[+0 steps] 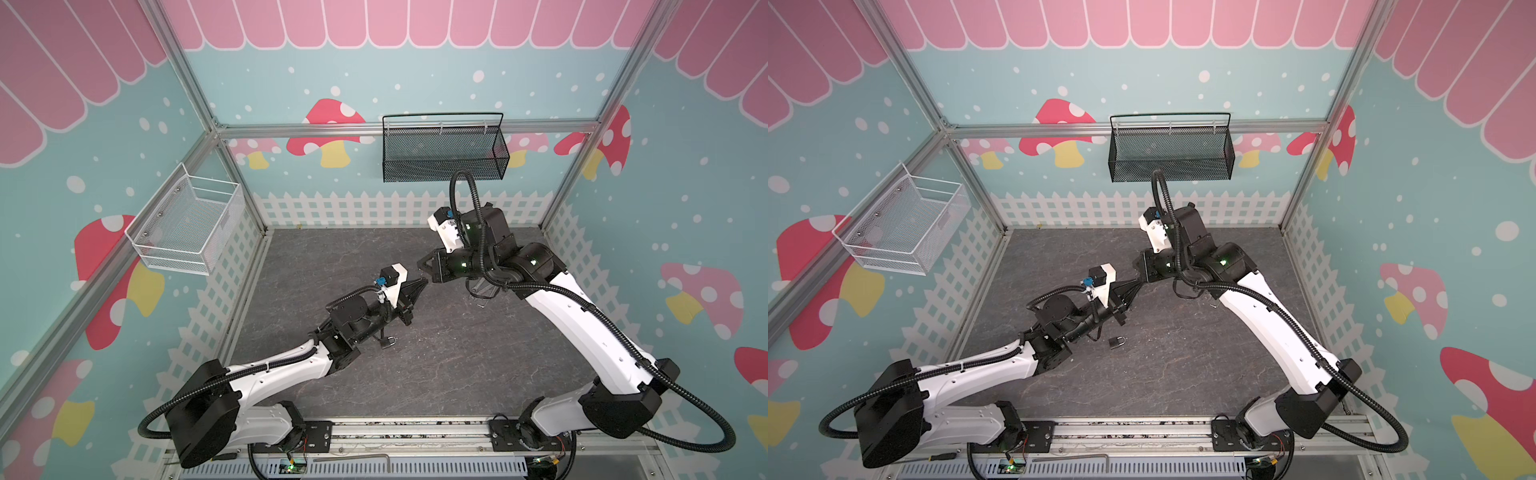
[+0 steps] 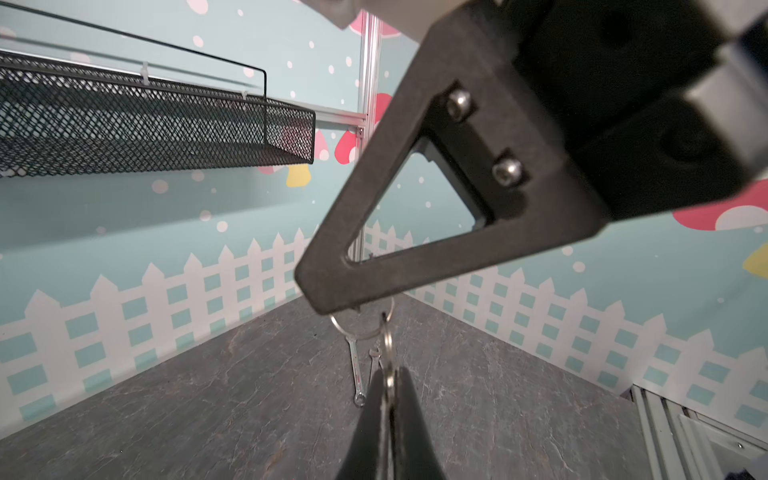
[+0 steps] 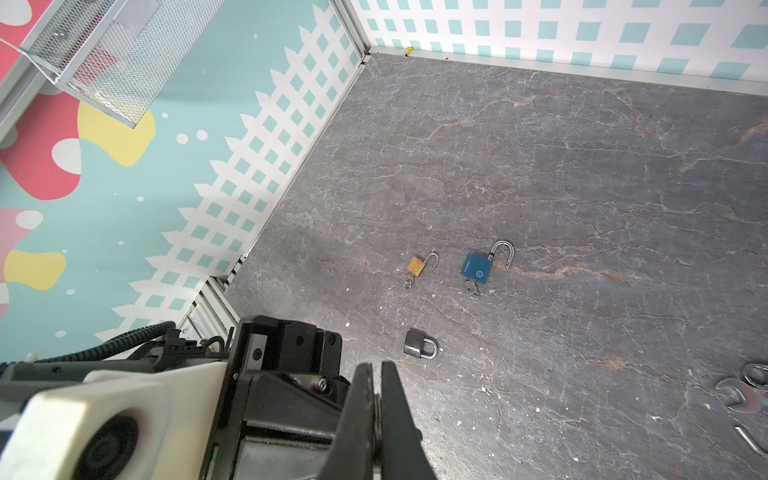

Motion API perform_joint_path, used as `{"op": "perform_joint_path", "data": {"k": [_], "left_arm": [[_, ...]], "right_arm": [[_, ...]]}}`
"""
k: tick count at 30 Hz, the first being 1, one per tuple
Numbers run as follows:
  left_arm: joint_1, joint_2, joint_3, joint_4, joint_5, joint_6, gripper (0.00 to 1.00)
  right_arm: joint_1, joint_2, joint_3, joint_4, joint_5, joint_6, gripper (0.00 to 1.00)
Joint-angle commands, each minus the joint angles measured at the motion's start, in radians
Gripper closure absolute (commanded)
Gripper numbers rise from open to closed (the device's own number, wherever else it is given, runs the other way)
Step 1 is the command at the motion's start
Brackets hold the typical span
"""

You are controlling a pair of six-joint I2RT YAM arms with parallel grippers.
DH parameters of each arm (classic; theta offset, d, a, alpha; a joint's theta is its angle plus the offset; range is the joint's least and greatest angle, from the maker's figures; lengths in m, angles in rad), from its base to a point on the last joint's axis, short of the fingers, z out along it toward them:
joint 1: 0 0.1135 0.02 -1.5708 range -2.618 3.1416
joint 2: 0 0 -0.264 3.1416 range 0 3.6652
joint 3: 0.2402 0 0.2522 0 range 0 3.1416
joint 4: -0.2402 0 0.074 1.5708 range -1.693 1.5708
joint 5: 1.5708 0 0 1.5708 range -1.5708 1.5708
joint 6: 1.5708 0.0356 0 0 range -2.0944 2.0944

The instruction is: Unlock with the key

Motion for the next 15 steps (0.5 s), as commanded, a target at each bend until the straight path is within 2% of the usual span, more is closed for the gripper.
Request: {"op": "perform_joint_path", "data": {"k": [1,4,6,9,11,13,15], "left_arm": [[0.003,-0.033,0.045,-0.129,0.062,0.021,1.00],[0.029,-0.053,0.072,-0.243,0.129,-0.026,1.00],[0.064,-0.065,0.090,-0.322,0.210,-0.081,1.00],[0.118,-0.080,0.134,-0.459,0.326,-0.159,1.00],[0.130,-0.089,0.182,-0.592,0.379,-0.156,1.00],[0.134,-0.104,0.208,-0.692,0.396,-0.146,1.00],[0.151,-0.126,0.205,-0.716,0.430,-0.163,1.00]], "right_arm": [[-0.017,-0.034,0.000,0.018,0.004,-0.016,0.82],[-0.033,-0.047,-0.004,0.036,-0.039,-0.050,0.63],[-0.050,-0.066,-0.039,0.079,-0.119,-0.085,0.53],[-0.071,-0.103,-0.127,0.185,-0.278,-0.116,0.45],[-0.079,-0.123,-0.183,0.246,-0.349,-0.130,0.39],[-0.087,-0.140,-0.242,0.302,-0.399,-0.137,0.36],[-0.096,-0.154,-0.302,0.347,-0.420,-0.144,0.36]]}}
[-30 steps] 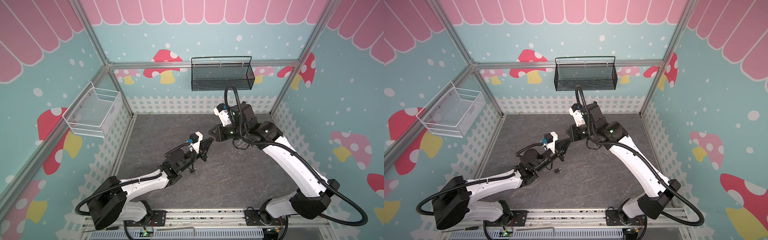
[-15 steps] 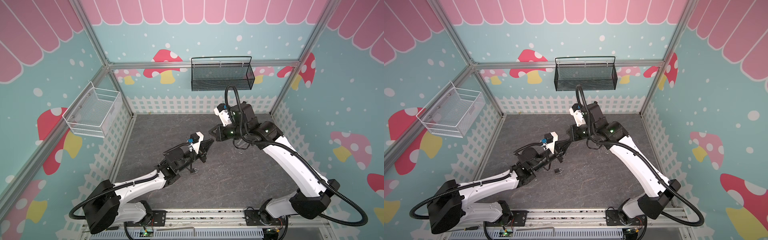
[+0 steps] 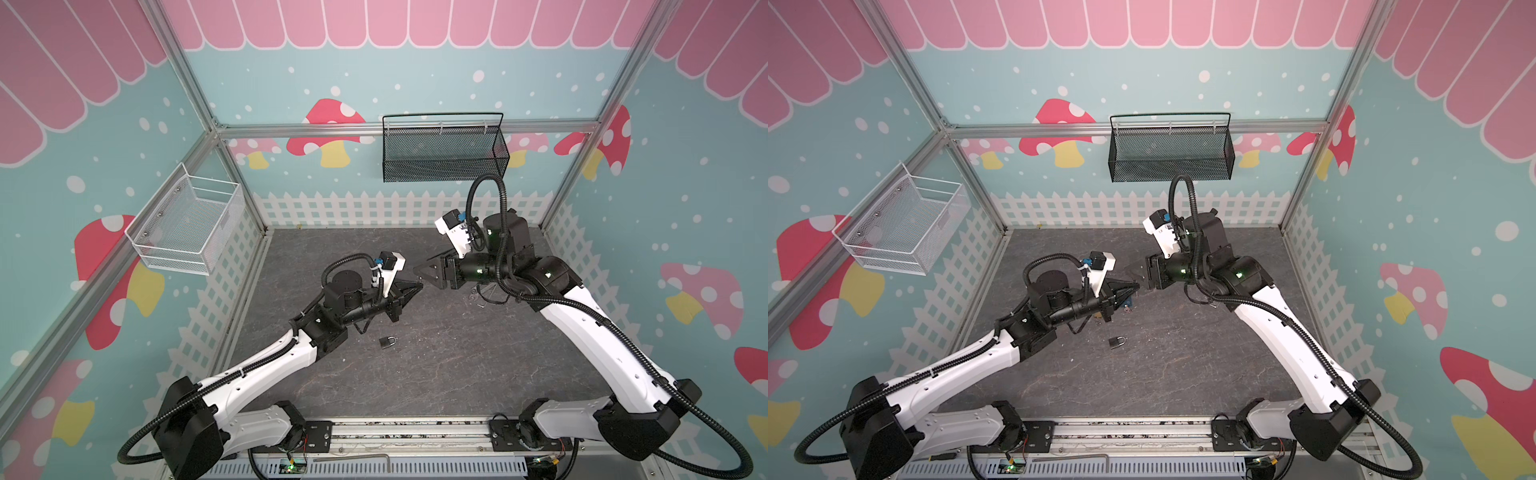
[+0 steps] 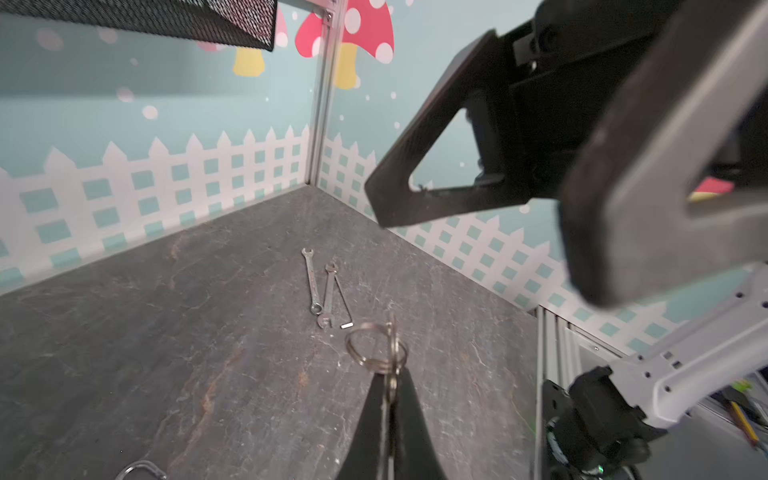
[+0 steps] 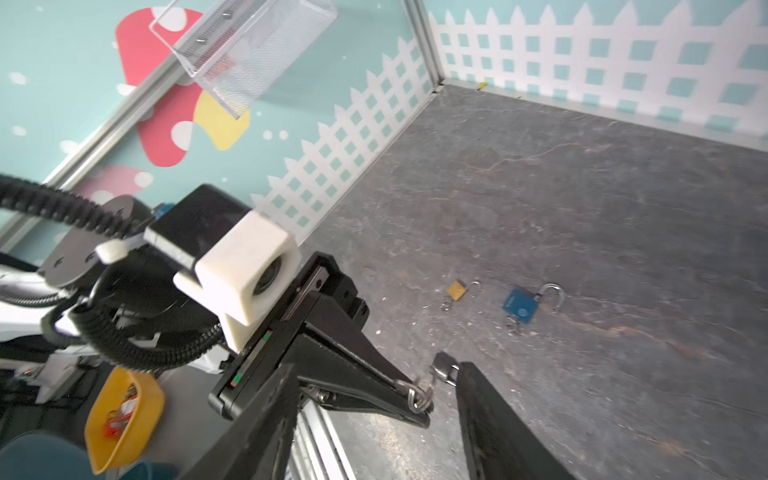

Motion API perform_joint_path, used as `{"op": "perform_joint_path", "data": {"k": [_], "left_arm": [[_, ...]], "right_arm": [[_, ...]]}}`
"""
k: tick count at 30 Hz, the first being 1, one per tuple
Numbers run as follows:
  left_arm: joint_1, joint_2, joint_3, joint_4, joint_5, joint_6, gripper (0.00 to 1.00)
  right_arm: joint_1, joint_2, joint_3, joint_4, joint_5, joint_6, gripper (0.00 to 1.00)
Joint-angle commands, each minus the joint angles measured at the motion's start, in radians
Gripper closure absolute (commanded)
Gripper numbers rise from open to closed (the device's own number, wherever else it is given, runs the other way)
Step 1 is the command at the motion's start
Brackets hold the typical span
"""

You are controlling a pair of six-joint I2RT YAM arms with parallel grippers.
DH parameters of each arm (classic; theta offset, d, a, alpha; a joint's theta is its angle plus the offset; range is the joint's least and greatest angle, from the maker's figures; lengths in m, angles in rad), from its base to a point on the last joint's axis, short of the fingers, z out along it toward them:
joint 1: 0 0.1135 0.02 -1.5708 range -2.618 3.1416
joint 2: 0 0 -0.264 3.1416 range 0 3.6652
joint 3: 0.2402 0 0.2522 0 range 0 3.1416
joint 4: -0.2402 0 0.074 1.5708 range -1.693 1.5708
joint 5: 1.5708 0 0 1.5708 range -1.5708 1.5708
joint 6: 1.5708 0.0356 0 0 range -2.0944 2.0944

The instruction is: Unlock with the key

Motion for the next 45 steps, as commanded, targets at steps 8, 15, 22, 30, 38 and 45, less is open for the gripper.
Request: {"op": "perform_joint_path", "data": {"k": [8,15,22,30,38,45], "left_arm": [[0.047,-0.081,0.021,-0.177,0.210,-0.068,1.00],[0.047,-0.069,0.046,-0.198,0.225,-0.056,1.00],[0.051,-0.061,0.050,-0.187,0.232,-0.063,1.00],[0.060,-0.046,0.058,-0.192,0.242,-0.064,1.00],[0.069,-0.035,0.064,-0.184,0.268,-0.075,1.00],[0.085,-0.058,0.048,-0.162,0.268,-0.114,0.87]], "right_arm": [[-0.034,-0.050,-0.234,0.277,-0.207,-0.008,0.35],[-0.036,-0.065,-0.300,0.343,-0.258,-0.013,0.52],[-0.037,-0.070,-0.319,0.341,-0.261,-0.031,0.63],[-0.042,-0.076,-0.330,0.341,-0.265,-0.044,0.83],[-0.044,-0.086,-0.328,0.341,-0.263,-0.049,1.00],[-0.044,-0.107,-0.316,0.359,-0.213,-0.006,1.00]]}}
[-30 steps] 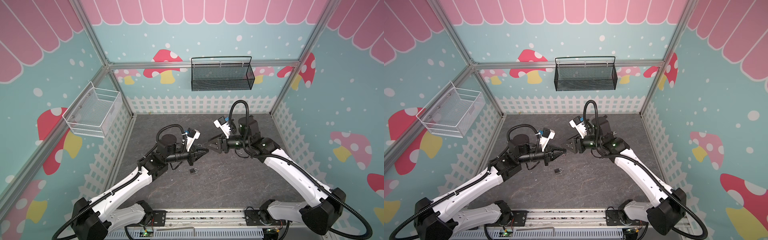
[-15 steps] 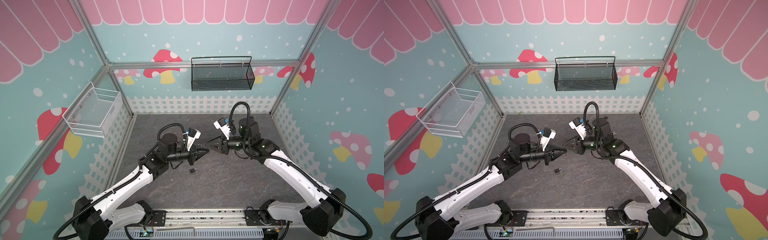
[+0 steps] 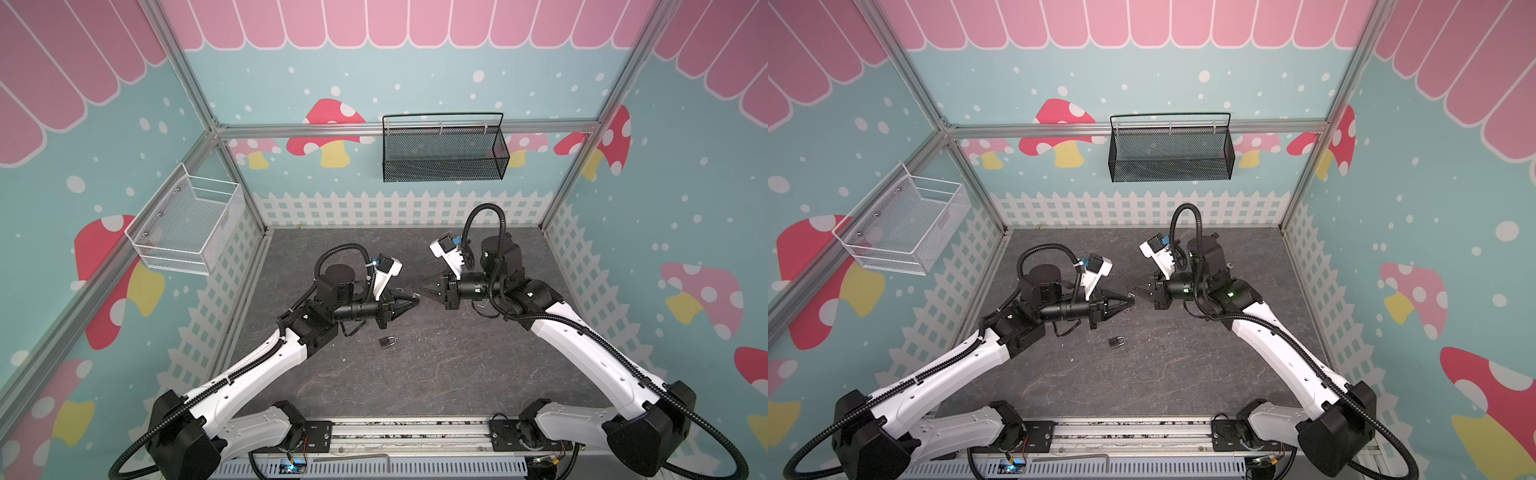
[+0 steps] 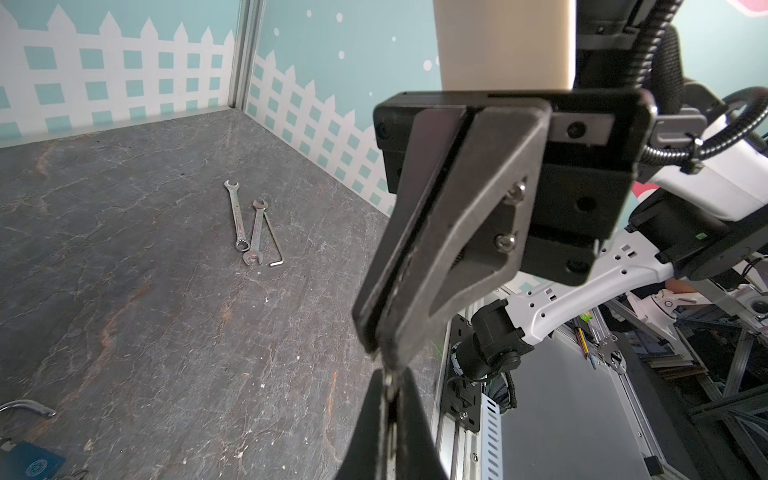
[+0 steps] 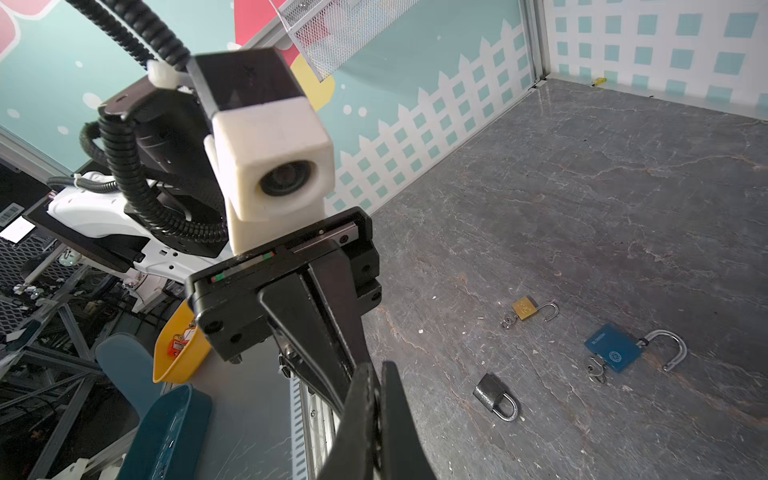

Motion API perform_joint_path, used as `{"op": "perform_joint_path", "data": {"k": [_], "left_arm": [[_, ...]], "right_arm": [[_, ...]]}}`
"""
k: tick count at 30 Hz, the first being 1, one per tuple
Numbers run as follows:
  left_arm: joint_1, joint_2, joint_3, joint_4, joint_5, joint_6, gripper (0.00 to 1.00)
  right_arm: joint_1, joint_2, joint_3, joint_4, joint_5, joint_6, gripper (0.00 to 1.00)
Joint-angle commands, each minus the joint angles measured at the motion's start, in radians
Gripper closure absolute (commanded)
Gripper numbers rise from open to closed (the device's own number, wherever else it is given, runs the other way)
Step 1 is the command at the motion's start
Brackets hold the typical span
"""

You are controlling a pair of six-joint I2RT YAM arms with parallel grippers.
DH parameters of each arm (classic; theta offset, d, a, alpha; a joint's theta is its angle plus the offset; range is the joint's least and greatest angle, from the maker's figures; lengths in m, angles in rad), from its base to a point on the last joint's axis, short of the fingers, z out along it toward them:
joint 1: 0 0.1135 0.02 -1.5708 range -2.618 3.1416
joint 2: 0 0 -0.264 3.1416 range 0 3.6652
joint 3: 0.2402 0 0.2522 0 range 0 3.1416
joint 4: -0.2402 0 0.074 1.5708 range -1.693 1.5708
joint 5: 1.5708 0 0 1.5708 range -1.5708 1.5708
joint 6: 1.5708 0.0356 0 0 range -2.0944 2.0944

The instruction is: Unlock with the key

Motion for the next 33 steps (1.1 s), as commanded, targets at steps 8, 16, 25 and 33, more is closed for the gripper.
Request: {"op": "perform_joint_path", "data": {"k": [8,16,25,33], "left_arm": [[0.021,-0.162,-0.134,0.140,-0.104,-0.224,0.56],[-0.073,-0.257,-0.307,0.507,-0.650,-0.693,0.50],[-0.175,-0.142,-0.246,0.555,-0.863,-0.848,0.52],[-0.210,-0.036,-0.202,0.632,-0.875,-0.860,0.55]], "right_arm": [[-0.006,-0.053,-0.007,0.093,0.205,0.189,1.00],[-0.003,-0.063,-0.124,0.334,0.307,0.473,1.00],[0.048,-0.070,-0.233,0.540,0.394,0.679,1.00],[0.087,-0.079,-0.278,0.636,0.432,0.767,1.00]]}}
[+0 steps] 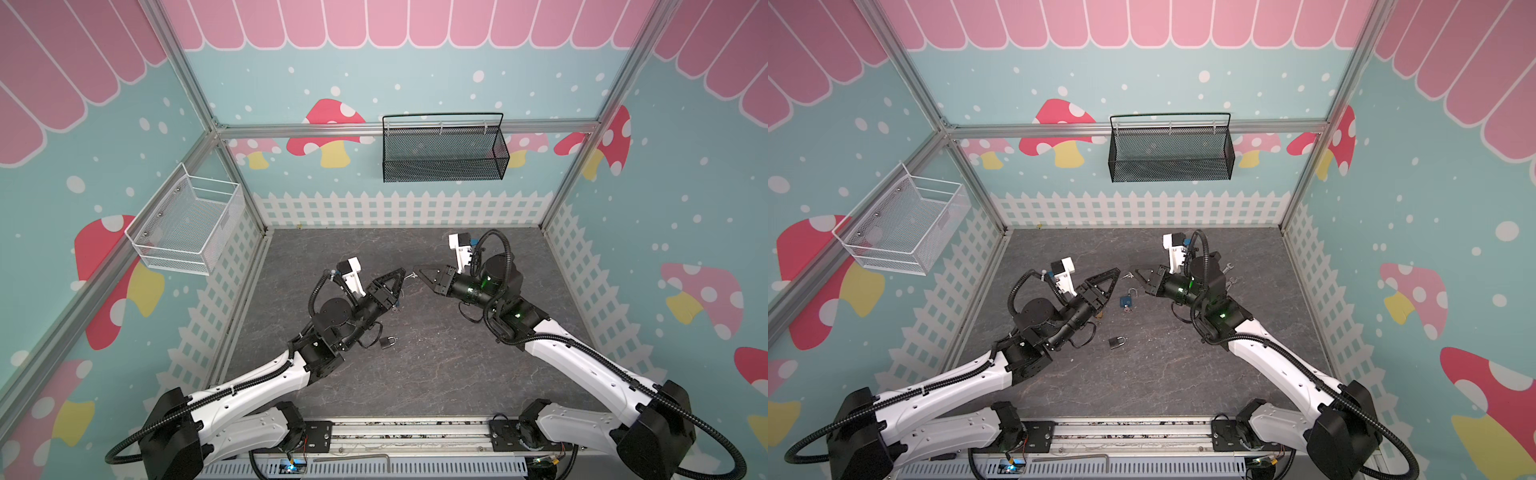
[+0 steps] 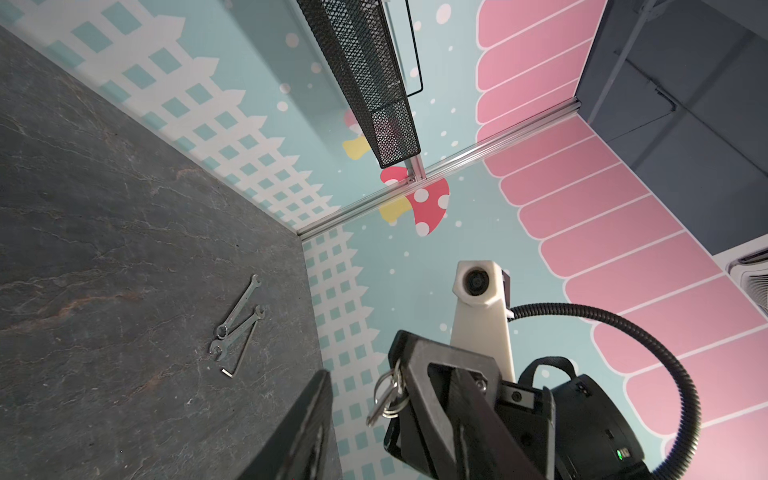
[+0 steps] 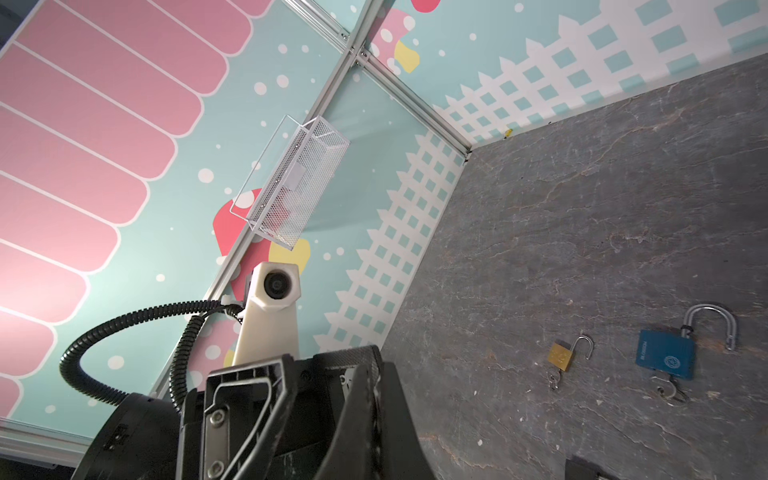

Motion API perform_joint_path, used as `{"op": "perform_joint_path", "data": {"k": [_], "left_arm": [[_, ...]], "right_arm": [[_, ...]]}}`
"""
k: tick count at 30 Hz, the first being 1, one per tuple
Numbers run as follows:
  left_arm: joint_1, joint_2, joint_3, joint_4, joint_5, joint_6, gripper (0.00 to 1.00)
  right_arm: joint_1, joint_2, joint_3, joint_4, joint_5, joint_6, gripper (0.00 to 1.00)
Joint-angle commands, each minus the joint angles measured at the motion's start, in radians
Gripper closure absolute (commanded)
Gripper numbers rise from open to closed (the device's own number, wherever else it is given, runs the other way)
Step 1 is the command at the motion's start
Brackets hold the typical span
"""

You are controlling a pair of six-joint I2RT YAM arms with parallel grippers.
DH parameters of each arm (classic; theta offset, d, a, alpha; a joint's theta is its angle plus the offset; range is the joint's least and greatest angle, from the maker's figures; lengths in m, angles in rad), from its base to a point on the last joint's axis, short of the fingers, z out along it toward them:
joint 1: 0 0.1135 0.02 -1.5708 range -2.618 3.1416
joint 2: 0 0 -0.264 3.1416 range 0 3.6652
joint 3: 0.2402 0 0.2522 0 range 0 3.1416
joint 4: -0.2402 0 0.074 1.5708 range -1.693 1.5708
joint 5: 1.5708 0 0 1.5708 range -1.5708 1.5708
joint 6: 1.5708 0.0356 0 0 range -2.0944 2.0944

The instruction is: Unlock with the key

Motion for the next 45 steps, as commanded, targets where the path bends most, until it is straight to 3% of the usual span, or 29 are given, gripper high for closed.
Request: {"op": "perform_joint_path", "data": {"k": [1,10,19,22,29,30,33,37,45], "left_arm": [[-0.015,0.023,0.028,0.111,-0.034,-0.036,0.57],[-0.024,0.064,0.029,0.166,-0.027,-0.044,0.78],[-0.025,0.087,0.036,0.189,-0.021,-0.042,0.88],[-0.025,0.090,0.038,0.190,-0.019,-0.031,0.96],[-0.025,0.050,0.039,0.117,-0.049,0.021,1.00],[-0.024,0.045,0.040,0.114,-0.045,0.044,1.00],[-0.007,0.021,0.056,0.057,0.002,0.106,1.00],[0.050,-0.016,0.125,-0.159,0.135,0.187,1.00],[0.209,-0.042,0.233,-0.481,0.453,0.314,1.00]], "right_arm": [[0.011,-0.028,-0.017,0.078,0.038,0.072,1.00],[0.019,-0.020,-0.047,0.140,0.035,0.117,1.00],[0.022,-0.019,-0.054,0.145,0.040,0.119,1.00],[0.022,-0.020,-0.053,0.143,0.043,0.114,1.00],[0.022,-0.043,-0.054,0.116,0.052,0.070,1.00],[0.022,-0.045,-0.054,0.109,0.055,0.064,0.99],[0.012,-0.068,-0.048,0.083,0.063,0.041,0.83],[-0.013,-0.081,0.001,-0.011,0.025,-0.066,0.60],[-0.132,-0.073,0.067,-0.185,-0.216,-0.220,0.48]]}}
